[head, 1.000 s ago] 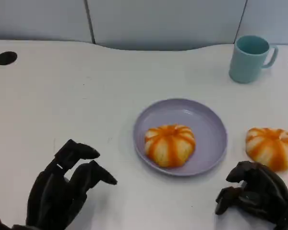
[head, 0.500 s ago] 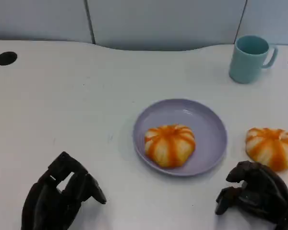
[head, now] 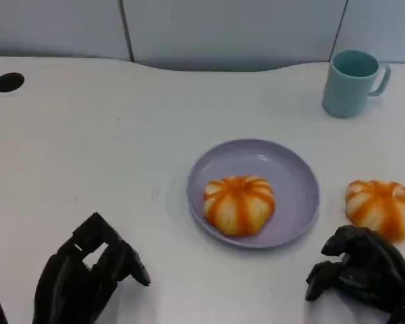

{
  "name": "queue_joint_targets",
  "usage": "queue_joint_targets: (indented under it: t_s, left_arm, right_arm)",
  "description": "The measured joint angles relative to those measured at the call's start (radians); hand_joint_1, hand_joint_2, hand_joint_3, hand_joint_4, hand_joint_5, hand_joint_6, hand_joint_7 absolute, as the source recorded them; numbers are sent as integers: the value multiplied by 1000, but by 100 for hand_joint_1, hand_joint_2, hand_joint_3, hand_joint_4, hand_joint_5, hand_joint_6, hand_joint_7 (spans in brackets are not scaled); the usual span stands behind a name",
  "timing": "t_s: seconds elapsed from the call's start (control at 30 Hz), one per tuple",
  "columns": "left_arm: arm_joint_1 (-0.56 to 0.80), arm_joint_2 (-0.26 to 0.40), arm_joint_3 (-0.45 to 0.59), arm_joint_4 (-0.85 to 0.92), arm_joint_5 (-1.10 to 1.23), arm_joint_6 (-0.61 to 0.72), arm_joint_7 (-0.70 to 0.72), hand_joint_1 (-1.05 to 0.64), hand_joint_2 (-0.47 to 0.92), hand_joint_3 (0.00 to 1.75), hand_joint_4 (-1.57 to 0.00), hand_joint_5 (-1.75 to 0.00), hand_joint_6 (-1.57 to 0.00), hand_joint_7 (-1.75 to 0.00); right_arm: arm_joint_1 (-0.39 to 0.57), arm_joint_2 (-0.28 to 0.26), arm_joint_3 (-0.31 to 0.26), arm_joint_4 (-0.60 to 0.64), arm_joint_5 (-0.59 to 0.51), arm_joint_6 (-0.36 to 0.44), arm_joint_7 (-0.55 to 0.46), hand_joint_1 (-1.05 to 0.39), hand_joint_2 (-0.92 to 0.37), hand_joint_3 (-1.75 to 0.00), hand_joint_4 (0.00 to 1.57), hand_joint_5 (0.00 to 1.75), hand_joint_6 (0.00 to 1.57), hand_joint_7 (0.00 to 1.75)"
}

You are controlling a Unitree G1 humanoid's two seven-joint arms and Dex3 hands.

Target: Grasp the bread from the table and place it into the plate.

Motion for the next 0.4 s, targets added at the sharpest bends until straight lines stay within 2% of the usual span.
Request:
queue_joint_targets:
  t_s: [0.4]
  left_arm:
    - [-2,-12,4,9,4,-2,3,-59,92,27,-73,-175,-51,-170]
  right_arm:
    - [-5,-11,-1,-4,0,14,-17,-105,-36,0,157,42,157,19]
